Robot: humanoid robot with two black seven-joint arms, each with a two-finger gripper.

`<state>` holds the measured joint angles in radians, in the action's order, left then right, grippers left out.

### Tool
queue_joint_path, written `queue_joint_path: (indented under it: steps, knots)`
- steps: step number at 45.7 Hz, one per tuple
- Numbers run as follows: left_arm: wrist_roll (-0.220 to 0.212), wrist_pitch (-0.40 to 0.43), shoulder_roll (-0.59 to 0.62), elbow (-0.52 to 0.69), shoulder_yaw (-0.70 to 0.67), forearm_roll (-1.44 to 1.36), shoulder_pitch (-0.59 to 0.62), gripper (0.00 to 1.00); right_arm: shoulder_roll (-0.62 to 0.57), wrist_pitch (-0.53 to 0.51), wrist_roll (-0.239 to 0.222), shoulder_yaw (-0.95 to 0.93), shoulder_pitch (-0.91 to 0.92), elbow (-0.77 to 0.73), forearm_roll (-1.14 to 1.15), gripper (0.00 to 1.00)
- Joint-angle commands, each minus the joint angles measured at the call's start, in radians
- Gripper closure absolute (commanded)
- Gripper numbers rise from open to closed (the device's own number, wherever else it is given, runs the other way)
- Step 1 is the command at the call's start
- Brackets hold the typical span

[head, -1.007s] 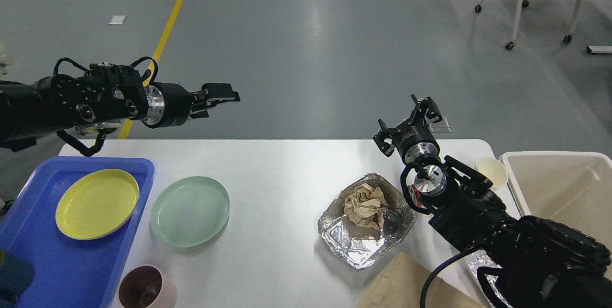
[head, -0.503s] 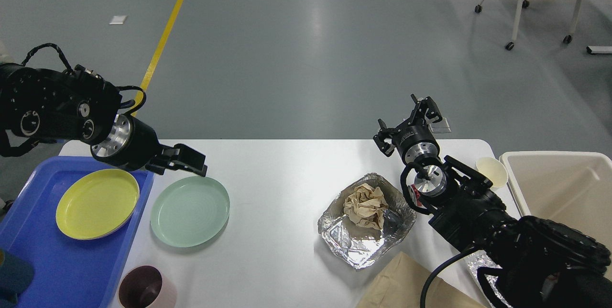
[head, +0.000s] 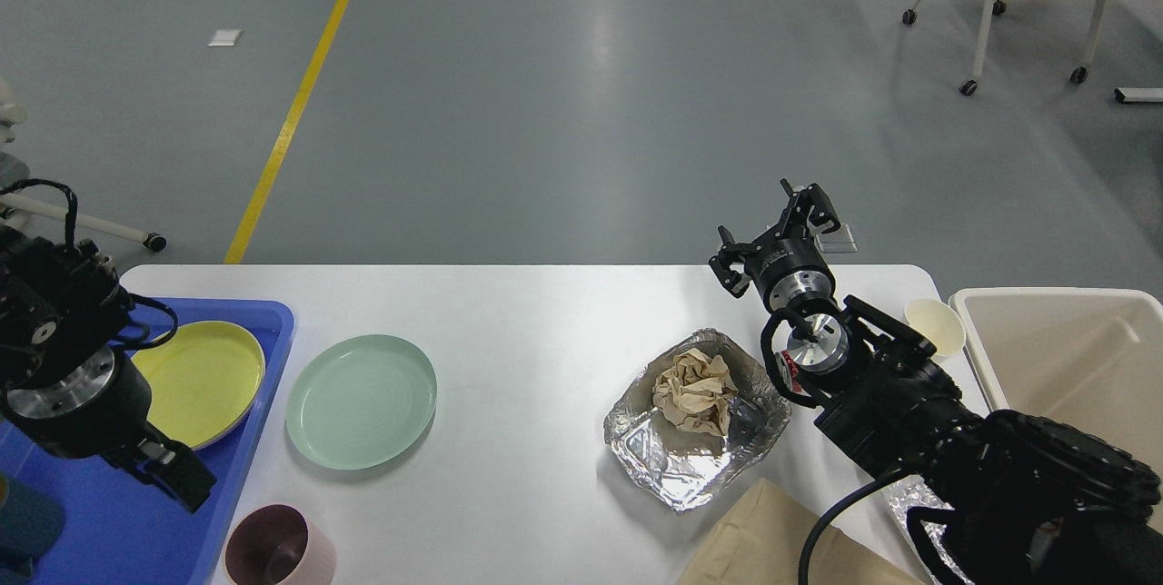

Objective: Tidy desktop
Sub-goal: 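Grasp the pink mug with the left gripper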

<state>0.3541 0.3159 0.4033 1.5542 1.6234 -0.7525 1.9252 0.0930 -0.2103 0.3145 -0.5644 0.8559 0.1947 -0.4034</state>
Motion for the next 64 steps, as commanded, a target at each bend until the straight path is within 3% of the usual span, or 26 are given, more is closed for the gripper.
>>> queue_joint_path:
  steps: [1,14,22,32,43,48,53,64]
  knots:
    - [-0.003,-0.043,0.005,0.0,0.003,-0.021,-0.084,0.04,0.001,0.0,0.0,0.0,0.0,0.0,0.0,0.0]
    - [-0.027,-0.277,-0.001,-0.002,-0.048,-0.021,-0.23,0.06,0.001,0.0,0.0,0.0,0.0,0.0,0.0,0.0]
    - [-0.083,-0.345,-0.004,-0.011,-0.089,-0.018,-0.285,0.07,-0.001,0.0,0.0,0.0,0.0,0.0,0.001,0.0]
    - [-0.086,-0.42,-0.026,-0.031,-0.099,-0.016,-0.333,0.12,0.001,0.0,0.0,0.0,0.0,0.0,0.0,0.0]
    - [-0.089,-0.442,-0.038,-0.052,-0.099,-0.013,-0.365,0.41,0.001,0.0,0.0,0.0,0.0,0.0,0.0,0.0]
    - [-0.124,-0.44,-0.038,-0.068,-0.099,-0.008,-0.377,0.52,-0.001,0.0,0.0,0.0,0.0,0.0,0.0,0.0]
    - [-0.155,-0.44,-0.041,-0.078,-0.1,-0.007,-0.393,0.73,-0.001,0.0,0.0,0.0,0.0,0.0,0.0,0.0]
    - [-0.153,-0.434,-0.044,-0.086,-0.106,-0.007,-0.393,0.86,0.001,0.0,0.0,0.0,0.0,0.0,0.0,0.0]
